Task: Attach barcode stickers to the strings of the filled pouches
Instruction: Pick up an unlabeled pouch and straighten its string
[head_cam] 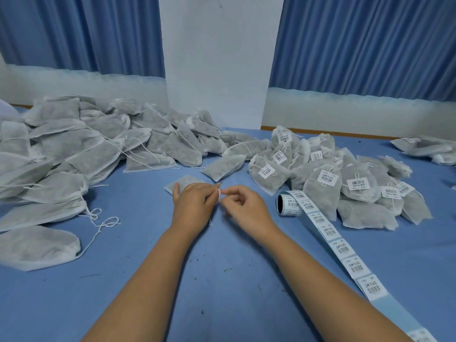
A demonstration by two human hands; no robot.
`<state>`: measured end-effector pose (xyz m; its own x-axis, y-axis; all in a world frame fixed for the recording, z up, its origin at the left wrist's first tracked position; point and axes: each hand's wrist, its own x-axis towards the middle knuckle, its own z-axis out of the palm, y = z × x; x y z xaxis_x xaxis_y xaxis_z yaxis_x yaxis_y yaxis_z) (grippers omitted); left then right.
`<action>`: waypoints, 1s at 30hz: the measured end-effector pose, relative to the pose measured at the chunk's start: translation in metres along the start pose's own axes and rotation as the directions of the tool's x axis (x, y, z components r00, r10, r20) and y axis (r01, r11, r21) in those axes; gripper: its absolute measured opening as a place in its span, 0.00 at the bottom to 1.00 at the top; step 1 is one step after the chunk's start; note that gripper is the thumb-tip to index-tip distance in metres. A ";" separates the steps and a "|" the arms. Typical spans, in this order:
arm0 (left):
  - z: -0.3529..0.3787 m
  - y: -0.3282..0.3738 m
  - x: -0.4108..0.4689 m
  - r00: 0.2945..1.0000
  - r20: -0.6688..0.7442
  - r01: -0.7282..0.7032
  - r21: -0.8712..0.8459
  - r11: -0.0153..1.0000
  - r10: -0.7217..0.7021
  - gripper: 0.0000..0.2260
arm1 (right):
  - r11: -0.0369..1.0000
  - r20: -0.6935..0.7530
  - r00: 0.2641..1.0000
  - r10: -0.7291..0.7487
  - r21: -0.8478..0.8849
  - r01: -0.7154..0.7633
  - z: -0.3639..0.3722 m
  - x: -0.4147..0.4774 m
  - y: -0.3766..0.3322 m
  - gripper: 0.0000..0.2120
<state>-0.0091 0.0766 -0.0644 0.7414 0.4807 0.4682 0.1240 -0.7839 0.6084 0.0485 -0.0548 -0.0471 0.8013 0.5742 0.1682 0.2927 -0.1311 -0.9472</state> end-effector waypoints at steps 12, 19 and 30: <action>-0.007 0.010 0.000 0.985 0.147 -0.084 -0.090 0.992 0.096 0.07 | 0.919 0.380 0.888 0.258 0.187 -0.347 -0.033 -0.010 -0.012 0.10; -0.019 0.016 0.000 0.980 0.184 -0.028 -0.233 0.972 0.072 0.14 | 0.840 0.272 0.936 0.225 0.432 -0.328 -0.049 -0.008 -0.014 0.17; -0.023 0.034 -0.005 0.993 0.102 0.085 -0.315 0.945 -0.056 0.15 | 0.688 0.211 0.942 0.262 0.644 -0.336 -0.041 -0.009 -0.014 0.08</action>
<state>-0.0240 0.0568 -0.0316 0.7968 0.4809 0.3657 -0.0275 -0.5758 0.8171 0.0584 -0.0912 -0.0244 0.7212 0.6768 -0.1477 -0.4036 0.2372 -0.8837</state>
